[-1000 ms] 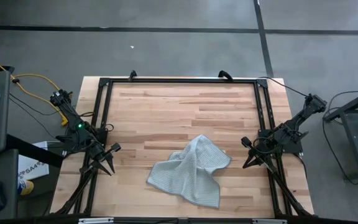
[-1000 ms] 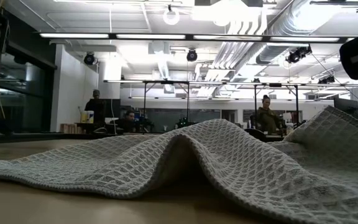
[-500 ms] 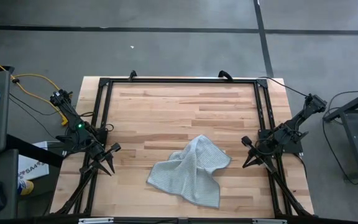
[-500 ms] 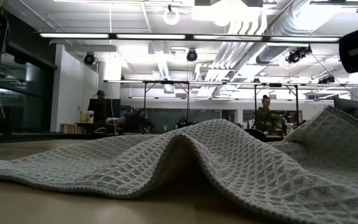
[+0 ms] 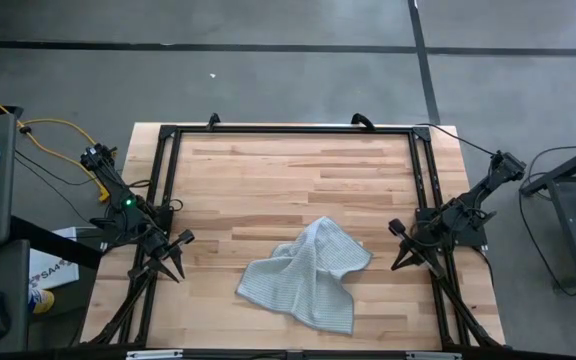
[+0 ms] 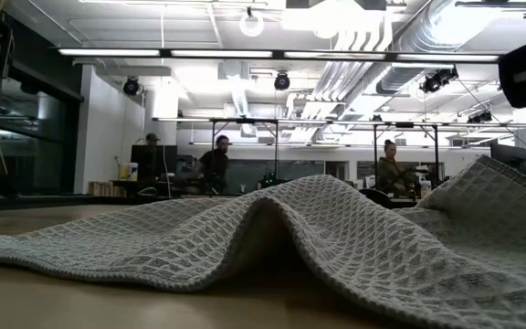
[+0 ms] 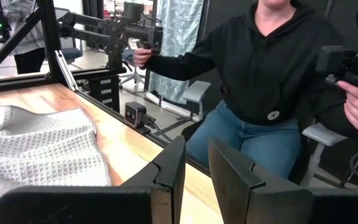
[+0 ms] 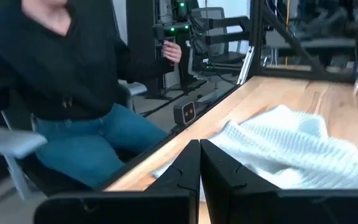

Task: Fold microfiber towels
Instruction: Fold the gray microfiber cloth

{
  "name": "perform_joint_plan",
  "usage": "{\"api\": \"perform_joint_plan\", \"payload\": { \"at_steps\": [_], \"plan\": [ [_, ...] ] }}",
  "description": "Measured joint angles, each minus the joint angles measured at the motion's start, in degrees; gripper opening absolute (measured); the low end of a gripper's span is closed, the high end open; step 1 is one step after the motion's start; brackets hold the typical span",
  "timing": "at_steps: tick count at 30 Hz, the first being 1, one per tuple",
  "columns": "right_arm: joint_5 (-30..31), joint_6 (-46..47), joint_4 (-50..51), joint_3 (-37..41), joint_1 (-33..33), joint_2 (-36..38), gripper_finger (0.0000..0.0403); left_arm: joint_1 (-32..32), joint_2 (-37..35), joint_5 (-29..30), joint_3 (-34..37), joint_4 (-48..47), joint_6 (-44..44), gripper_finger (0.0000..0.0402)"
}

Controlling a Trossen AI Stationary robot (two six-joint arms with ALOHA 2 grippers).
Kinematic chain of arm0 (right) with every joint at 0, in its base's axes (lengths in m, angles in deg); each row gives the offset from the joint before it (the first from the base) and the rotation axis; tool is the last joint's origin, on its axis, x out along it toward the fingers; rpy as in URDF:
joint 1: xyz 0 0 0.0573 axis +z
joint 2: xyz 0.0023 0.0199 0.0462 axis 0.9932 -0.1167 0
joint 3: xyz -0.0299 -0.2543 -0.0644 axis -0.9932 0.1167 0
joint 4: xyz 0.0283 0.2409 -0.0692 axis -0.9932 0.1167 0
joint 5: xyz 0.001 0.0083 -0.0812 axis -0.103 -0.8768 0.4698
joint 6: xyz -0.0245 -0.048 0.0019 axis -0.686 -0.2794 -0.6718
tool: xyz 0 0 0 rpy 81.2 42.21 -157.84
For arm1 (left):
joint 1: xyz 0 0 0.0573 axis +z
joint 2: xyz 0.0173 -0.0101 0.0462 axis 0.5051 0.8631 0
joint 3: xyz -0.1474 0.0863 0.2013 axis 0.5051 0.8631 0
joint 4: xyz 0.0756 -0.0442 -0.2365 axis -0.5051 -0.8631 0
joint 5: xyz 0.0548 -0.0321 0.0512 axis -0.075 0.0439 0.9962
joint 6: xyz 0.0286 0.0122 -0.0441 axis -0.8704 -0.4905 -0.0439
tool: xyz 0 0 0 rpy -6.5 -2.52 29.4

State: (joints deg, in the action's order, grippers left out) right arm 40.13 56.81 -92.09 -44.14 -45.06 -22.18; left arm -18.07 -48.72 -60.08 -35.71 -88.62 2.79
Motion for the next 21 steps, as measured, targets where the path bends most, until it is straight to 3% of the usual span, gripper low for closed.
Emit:
{"api": "perform_joint_plan", "payload": {
  "at_steps": [4, 11, 14, 18, 21],
  "plan": [
    [0.01, 3.62, -0.45, 0.0, 0.02, -0.01, 0.0002, 0.0, 0.02, 3.67, 0.0, 2.05, -0.1, 0.0069],
    [4.15, 2.8, -5.63, 0.0, 0.02, -0.01, 0.0002, 0.02, 0.02, 23.98, -0.01, 3.91, 3.77, 0.0069],
    [12.4, 1.72, -8.21, 0.01, 0.02, -0.03, 0.0002, 0.02, 0.02, 31.4, 0.0, 3.93, 8.58, 0.0069],
    [28.36, 1.69, -10.83, 0.01, -0.43, -0.05, 0.0002, 0.02, 0.02, 39.37, 0.0, 3.93, 13.82, 0.0069],
    [37.65, 3.54, -11.33, 0.01, -1.54, -0.17, 0.0002, 0.02, 0.02, 41.33, 0.0, 3.93, 13.35, 0.0069]
  ]
}}
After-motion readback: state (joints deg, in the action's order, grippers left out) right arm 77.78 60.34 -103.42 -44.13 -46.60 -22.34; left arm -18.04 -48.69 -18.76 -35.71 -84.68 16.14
